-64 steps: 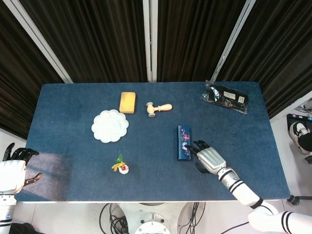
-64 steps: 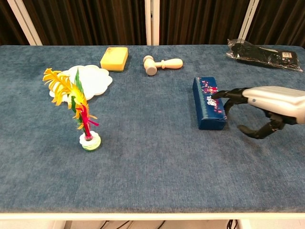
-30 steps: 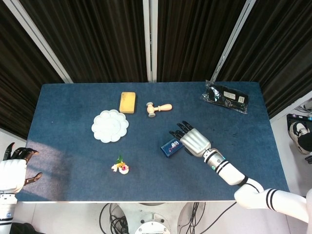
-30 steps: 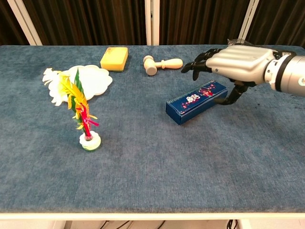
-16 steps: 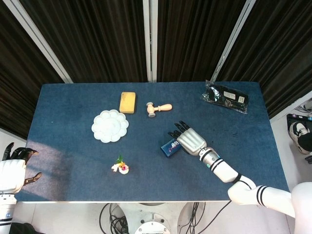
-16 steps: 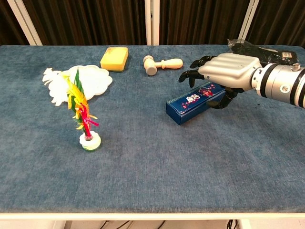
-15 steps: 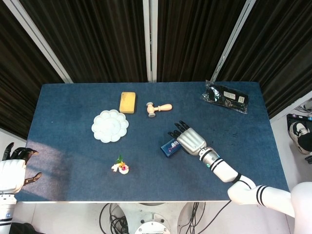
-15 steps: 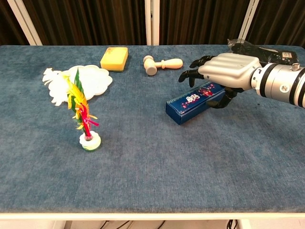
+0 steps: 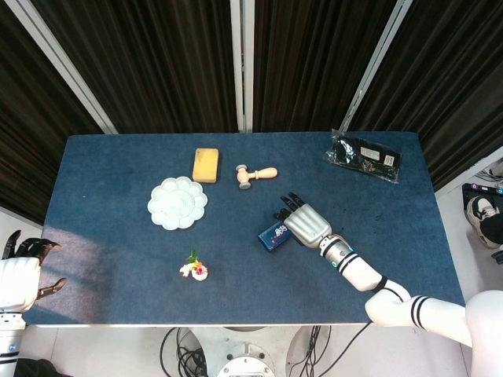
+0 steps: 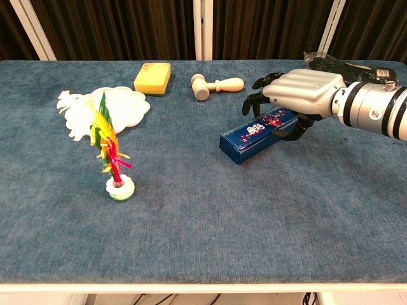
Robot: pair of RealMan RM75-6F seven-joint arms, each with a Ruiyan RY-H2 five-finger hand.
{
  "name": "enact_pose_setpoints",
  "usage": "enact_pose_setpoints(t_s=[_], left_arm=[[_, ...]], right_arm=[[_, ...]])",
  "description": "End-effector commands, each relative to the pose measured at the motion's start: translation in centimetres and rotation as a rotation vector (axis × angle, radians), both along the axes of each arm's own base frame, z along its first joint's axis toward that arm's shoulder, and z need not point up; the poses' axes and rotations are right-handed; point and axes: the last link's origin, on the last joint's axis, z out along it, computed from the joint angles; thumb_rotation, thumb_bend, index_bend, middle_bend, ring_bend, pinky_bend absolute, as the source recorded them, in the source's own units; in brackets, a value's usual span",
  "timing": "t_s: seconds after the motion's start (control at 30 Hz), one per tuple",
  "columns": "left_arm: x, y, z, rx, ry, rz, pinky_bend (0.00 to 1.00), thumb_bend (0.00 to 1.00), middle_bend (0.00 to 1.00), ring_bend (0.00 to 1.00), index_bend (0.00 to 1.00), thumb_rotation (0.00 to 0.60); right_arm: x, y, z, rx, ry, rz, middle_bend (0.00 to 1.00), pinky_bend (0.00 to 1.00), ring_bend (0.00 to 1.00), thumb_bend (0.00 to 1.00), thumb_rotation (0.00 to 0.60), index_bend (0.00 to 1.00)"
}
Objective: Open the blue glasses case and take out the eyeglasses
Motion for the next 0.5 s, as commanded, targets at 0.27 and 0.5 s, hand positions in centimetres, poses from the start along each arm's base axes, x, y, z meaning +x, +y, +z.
enact_pose_setpoints(t_s=[0.27,0.5], left_arm=[[-0.09,-0.06,0.06,0.005,-0.003,0.000,0.07,0.06,0.29,0.19,0.34,0.600],[-0.18,-0.09,0.04,0.005,-0.004,0.001,0.07,0.06,0.29,0.20,0.34,0.600]], right_arm=[[0.31,0.01,-0.46,0.006,0.001,0.003,0.33,0.00,0.00,0.46,0.600,0.28],[-0.10,-0.14,-0.07,0.005,0.025,-0.010,0.38,0.00,0.06,0.60,0.600,0.36]])
